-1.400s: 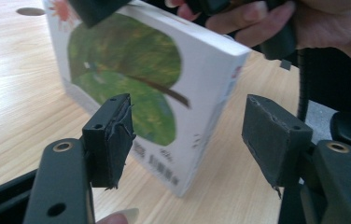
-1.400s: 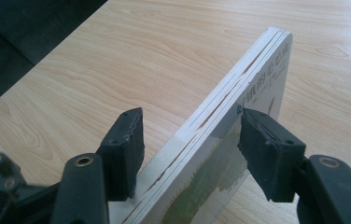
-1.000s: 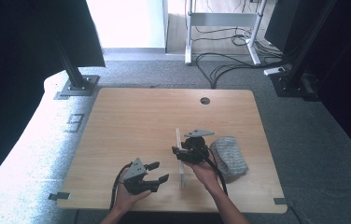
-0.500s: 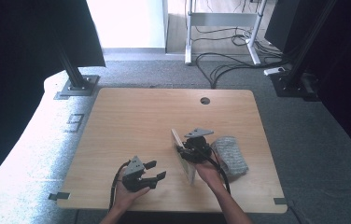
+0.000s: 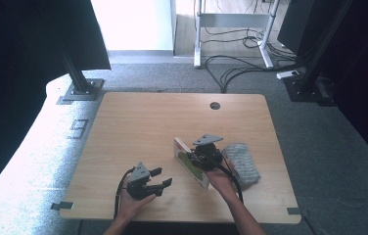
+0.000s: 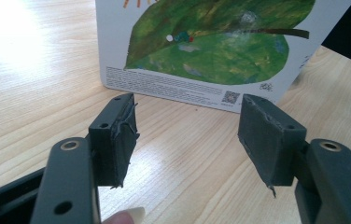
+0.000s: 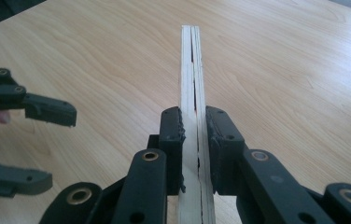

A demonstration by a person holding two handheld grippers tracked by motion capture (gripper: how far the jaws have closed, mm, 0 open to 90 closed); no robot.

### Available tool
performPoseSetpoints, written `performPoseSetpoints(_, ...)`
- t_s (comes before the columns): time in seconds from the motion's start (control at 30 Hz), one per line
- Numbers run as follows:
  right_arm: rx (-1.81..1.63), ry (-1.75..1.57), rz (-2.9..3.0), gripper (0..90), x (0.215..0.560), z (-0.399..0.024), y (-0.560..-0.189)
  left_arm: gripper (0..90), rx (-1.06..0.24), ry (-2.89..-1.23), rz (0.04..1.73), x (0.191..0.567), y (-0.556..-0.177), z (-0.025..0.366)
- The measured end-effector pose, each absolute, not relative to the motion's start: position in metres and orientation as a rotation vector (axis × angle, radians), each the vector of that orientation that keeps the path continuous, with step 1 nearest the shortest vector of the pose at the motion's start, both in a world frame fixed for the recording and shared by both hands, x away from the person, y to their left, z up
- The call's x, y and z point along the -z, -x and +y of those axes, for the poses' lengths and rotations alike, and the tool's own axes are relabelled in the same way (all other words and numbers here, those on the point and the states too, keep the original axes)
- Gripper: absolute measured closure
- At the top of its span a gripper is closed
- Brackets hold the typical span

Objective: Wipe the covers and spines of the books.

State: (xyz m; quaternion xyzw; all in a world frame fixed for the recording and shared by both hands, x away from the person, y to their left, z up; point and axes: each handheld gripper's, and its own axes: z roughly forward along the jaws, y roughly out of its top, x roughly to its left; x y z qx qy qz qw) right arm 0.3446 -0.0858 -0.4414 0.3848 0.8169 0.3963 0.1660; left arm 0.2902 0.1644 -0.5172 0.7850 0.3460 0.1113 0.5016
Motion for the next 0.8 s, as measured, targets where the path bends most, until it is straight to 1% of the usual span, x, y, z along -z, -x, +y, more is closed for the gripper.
performPoseSetpoints(0.37, -1.211, -0.914, 2.411, 76.9, 0.440, -0.082, -0.334, 36.7, -0.283, -1.888, 0.869, 0.518, -0.295, 0.172)
performPoseSetpoints(0.8, -1.235, -0.779, 2.488, 76.8, 0.444, -0.072, -0.324, 30.0, -0.306, -1.874, 0.879, 0.518, -0.302, 0.183)
